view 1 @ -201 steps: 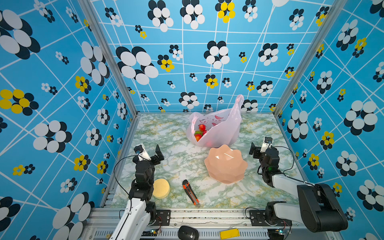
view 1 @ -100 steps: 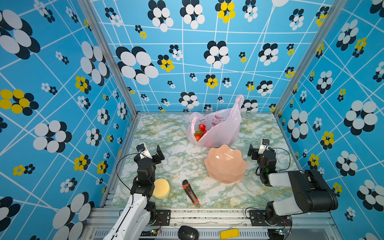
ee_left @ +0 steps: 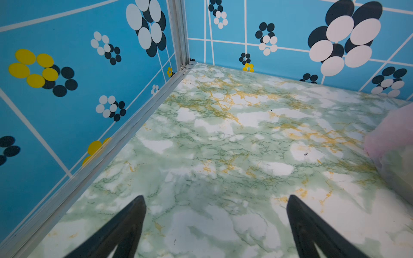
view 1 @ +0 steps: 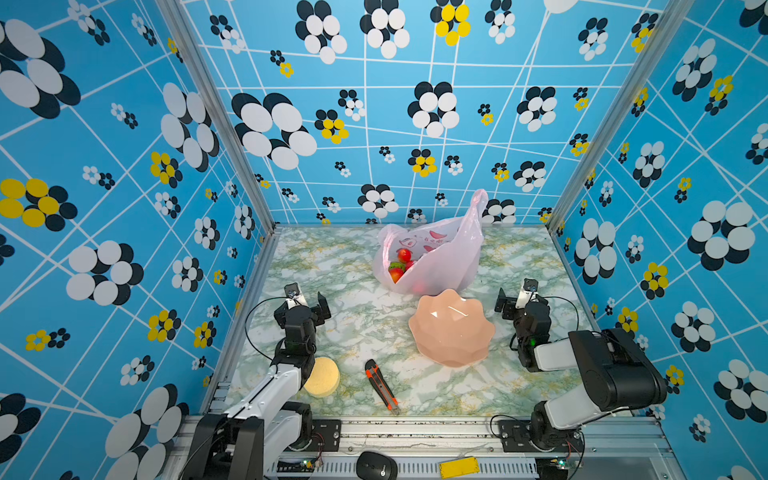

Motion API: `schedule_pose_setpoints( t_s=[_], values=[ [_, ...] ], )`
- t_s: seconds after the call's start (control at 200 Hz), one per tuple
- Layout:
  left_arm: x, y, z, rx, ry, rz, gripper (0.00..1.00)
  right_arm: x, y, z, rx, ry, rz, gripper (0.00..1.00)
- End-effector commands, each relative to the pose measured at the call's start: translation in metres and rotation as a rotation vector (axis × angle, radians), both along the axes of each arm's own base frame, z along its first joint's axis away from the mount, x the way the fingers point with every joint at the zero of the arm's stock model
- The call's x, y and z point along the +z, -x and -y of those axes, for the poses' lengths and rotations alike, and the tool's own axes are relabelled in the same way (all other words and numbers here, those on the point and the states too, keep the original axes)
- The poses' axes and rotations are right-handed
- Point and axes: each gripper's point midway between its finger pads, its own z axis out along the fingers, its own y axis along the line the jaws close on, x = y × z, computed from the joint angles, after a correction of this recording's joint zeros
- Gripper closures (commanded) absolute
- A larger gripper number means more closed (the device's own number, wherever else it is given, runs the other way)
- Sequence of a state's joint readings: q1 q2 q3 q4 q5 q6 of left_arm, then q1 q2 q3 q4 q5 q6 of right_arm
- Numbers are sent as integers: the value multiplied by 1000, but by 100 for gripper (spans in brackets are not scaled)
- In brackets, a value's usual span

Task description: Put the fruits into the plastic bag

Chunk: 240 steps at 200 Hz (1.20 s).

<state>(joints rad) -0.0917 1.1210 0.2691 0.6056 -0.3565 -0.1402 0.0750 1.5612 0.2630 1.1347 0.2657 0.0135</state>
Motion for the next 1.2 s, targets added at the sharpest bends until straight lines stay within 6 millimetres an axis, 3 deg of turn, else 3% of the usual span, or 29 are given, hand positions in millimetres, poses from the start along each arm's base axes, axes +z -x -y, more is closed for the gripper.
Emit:
schedule_pose_setpoints(
  t_s=[0.0, 0.595, 1.195],
  values=[
    [23, -17, -2, -3, -56, 74, 1, 6, -5, 7, -35, 4, 17, 1],
    [-8, -43, 16, -114, -84, 36, 1, 4, -7, 9, -44, 4, -1, 1],
    [-30, -53, 25, -170, -85, 6, 1, 2, -13, 10, -52, 7, -33, 1]
  ],
)
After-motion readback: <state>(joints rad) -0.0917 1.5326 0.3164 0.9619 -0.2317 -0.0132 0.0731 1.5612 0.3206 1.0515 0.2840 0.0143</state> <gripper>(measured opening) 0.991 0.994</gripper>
